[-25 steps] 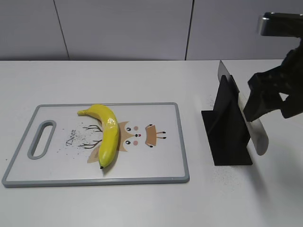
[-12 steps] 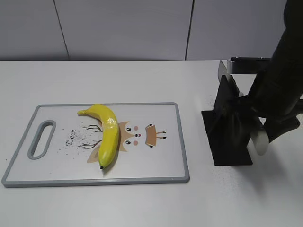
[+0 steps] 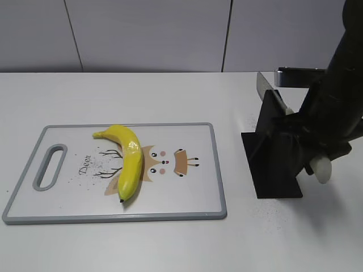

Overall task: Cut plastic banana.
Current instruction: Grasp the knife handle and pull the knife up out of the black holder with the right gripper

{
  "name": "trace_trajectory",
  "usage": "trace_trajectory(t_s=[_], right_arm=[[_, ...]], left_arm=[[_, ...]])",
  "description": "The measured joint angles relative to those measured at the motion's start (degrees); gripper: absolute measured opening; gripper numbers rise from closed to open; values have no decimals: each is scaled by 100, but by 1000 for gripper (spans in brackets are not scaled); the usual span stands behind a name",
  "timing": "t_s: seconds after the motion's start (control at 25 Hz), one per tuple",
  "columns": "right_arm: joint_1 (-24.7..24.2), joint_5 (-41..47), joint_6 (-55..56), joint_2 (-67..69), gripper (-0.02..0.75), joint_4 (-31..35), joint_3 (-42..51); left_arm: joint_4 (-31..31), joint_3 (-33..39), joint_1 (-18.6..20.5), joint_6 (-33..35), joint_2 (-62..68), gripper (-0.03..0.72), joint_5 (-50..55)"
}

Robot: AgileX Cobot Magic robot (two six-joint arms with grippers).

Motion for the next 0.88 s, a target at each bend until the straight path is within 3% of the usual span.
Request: trace_trajectory(t_s=[0.88], right_arm=[[0, 131, -351, -1703, 167, -269, -559]], left_arm=[[0, -148, 0, 0, 9, 517, -335]])
